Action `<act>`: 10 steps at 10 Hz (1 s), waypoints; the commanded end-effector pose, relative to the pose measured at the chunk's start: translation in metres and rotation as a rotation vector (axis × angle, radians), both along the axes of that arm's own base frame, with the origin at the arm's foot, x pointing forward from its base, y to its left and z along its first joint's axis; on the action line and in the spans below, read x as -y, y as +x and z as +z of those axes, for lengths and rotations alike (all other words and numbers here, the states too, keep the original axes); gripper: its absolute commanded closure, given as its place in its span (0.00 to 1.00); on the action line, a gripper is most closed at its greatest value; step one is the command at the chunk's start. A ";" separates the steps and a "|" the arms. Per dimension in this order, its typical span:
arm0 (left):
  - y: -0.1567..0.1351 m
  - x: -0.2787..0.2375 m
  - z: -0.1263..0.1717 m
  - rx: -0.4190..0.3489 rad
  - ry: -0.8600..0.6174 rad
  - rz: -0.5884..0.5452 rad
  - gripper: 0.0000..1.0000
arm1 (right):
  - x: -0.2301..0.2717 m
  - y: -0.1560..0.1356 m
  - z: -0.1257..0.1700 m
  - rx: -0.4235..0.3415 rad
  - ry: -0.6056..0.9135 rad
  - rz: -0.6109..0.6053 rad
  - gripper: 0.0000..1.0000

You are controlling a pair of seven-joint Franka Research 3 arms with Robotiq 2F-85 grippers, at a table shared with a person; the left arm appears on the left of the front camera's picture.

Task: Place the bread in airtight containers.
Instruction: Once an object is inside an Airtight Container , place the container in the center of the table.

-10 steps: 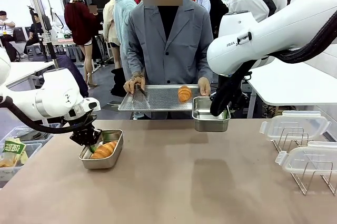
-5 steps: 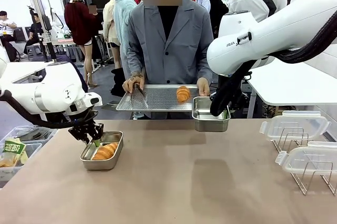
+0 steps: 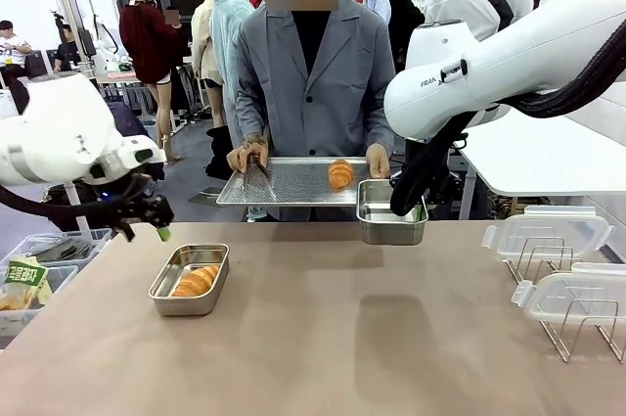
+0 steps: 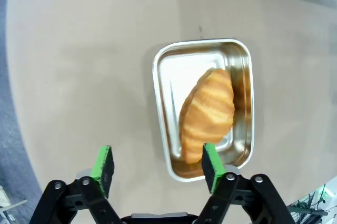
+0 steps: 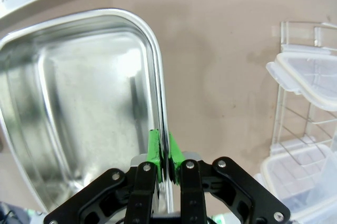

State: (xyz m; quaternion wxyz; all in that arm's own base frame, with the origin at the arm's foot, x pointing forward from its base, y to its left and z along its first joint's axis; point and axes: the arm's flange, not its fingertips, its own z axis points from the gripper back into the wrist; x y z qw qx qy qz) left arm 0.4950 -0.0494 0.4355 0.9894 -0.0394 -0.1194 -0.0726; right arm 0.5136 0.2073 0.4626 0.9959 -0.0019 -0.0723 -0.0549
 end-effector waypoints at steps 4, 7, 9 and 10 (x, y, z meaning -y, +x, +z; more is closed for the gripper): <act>-0.031 -0.120 0.031 -0.010 -0.034 0.045 0.00 | -0.001 -0.001 0.000 0.022 0.007 -0.008 1.00; -0.029 -0.133 0.033 0.001 -0.041 0.065 0.00 | -0.001 -0.001 0.000 0.022 0.007 -0.008 1.00; -0.029 -0.133 0.033 0.001 -0.041 0.065 0.00 | -0.001 -0.001 0.000 0.022 0.007 -0.008 1.00; -0.029 -0.133 0.033 0.001 -0.041 0.065 0.00 | -0.001 -0.001 0.000 0.022 0.007 -0.008 1.00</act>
